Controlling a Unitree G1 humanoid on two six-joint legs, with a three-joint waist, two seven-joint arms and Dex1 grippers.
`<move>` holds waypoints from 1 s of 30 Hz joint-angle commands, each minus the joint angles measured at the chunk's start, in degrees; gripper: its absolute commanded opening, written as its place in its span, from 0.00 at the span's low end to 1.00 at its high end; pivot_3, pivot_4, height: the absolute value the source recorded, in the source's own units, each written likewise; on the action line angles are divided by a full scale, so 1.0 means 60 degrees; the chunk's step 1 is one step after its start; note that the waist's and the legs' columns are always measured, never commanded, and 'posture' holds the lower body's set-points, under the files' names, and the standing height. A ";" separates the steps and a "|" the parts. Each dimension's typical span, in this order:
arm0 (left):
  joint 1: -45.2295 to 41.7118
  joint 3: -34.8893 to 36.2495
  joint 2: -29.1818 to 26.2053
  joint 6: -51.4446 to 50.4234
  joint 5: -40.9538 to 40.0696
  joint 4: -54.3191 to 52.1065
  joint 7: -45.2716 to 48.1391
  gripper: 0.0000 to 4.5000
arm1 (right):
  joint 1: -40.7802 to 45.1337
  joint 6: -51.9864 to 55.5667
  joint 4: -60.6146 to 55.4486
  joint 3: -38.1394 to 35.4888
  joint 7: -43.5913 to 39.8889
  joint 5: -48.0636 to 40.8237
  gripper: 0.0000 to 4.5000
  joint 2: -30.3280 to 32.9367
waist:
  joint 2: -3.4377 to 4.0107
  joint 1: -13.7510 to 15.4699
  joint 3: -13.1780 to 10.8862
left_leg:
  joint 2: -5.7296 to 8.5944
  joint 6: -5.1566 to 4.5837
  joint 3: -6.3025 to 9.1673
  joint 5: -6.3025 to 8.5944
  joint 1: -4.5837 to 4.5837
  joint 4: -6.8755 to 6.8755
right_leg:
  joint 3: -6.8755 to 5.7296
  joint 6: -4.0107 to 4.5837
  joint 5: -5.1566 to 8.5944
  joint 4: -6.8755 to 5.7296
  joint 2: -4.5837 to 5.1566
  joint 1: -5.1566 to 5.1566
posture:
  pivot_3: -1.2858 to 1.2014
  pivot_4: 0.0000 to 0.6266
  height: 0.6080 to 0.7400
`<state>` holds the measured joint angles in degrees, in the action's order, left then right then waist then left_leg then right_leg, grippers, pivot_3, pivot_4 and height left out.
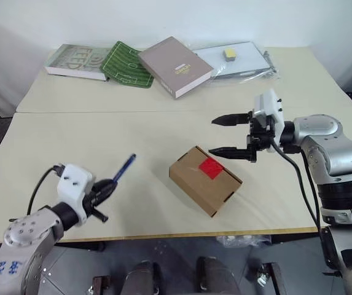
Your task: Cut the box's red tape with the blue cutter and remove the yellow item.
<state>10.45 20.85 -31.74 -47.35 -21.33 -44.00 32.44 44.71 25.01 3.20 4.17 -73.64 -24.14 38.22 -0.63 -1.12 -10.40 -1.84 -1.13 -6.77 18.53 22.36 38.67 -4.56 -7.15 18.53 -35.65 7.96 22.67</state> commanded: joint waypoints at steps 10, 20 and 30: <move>0.1741 -0.0638 -0.1760 0.4207 0.1353 0.1558 0.2130 0.11 | 0.1815 0.2901 -0.2607 0.3447 0.1553 0.1576 0.43 -0.1612 | 0.0011 -0.0130 -0.0005 | 0.0014 -0.0002 -0.0016 -0.0005 0.0020 -0.0069 | -0.0022 0.0039 0.0020 -0.0053 0.0072 0.0095 | 0.52 0.24 1.00; 0.2246 -0.0998 -0.1823 0.5531 0.2375 0.2242 0.1990 0.11 | 0.2302 0.2787 -0.2259 0.5963 0.1723 0.2898 0.01 -0.2651 | -0.0002 -0.0111 0.0003 | 0.0037 -0.0038 -0.0044 0.0007 0.0068 -0.0057 | -0.0313 0.0041 0.0017 -0.0063 0.0085 0.0131 | 0.52 0.24 1.00; 0.2179 -0.1251 -0.1736 0.5627 0.2331 0.2255 0.1816 0.11 | 0.2552 0.1405 -0.0469 0.6841 0.1343 0.3967 0.01 -0.3716 | -0.0002 -0.0110 0.0004 | 0.0030 -0.0048 -0.0044 -0.0001 0.0064 -0.0014 | -0.0340 0.0041 0.0017 -0.0093 0.0088 0.0122 | 0.52 0.24 1.00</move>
<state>22.49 14.80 -42.44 -13.36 -7.90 -30.99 43.08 58.84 35.03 0.38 45.15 -65.17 -0.86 16.78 -0.64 -1.78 -10.38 -1.66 -1.42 -7.02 18.53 22.74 38.60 -6.61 -6.90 18.64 -36.23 8.49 23.39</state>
